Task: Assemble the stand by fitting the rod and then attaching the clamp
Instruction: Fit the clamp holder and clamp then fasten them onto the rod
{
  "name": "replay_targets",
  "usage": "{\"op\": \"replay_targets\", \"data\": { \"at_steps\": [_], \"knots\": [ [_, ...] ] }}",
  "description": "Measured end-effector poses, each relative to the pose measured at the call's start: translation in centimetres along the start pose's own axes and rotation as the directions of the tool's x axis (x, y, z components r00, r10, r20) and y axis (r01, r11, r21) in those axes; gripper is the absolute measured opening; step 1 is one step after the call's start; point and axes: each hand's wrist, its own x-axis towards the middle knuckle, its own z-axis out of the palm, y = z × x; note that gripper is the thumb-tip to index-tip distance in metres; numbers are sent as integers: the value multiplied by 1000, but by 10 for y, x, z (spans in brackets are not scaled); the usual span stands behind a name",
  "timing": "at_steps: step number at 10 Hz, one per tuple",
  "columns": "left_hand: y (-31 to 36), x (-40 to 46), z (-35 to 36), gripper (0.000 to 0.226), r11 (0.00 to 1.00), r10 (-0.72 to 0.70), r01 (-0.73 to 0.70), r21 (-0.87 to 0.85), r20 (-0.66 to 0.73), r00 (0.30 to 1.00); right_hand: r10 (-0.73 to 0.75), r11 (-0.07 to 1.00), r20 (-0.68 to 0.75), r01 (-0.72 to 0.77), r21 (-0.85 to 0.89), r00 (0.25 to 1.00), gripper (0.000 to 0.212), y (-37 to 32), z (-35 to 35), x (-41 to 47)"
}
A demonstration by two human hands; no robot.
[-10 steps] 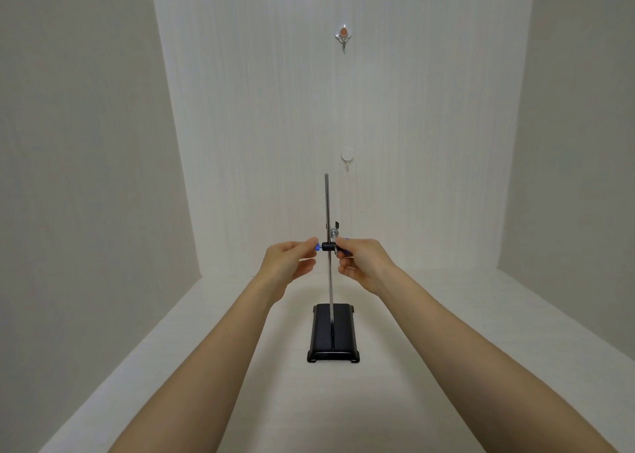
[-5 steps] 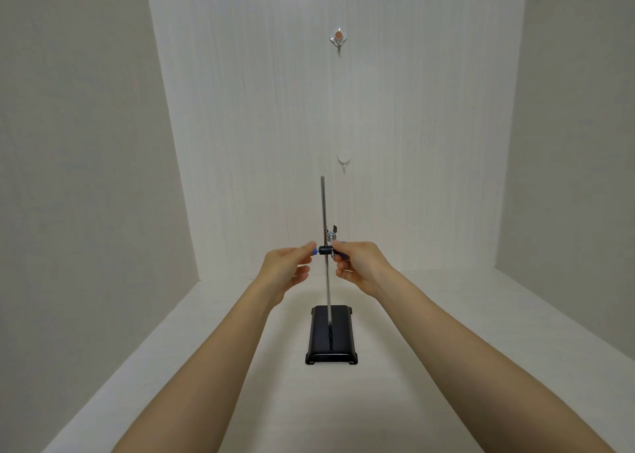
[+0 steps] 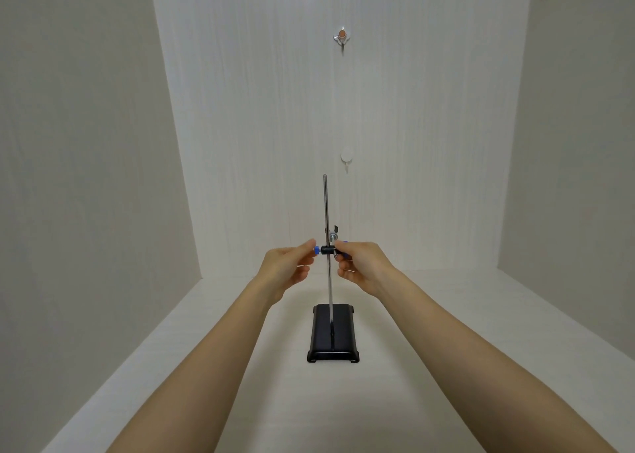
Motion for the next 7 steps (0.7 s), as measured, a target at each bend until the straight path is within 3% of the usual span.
{"op": "replay_targets", "data": {
  "at_steps": [2,3,4,5,6,7],
  "knots": [
    [2,2,0,30,995,55,-53,-90,26,998,-4,1000,7,4,2,1000,13,1,-1,0],
    [2,1,1,30,998,-20,23,-58,45,999,-11,1000,16,10,6,1000,13,1,-1,0],
    [3,1,3,21,977,-96,119,-178,131,987,-16,1000,24,16,14,1000,12,1,-2,-1],
    [4,0,3,14,967,-86,118,-226,148,985,-19,1000,24,19,9,1000,13,2,-2,0],
    [5,-1,2,12,973,-58,89,-214,146,988,-40,998,5,40,-45,999,25,2,-2,2],
    [6,0,2,20,989,-12,32,-143,137,991,-139,945,-29,123,-303,990,34,3,-6,7]
  ]
}}
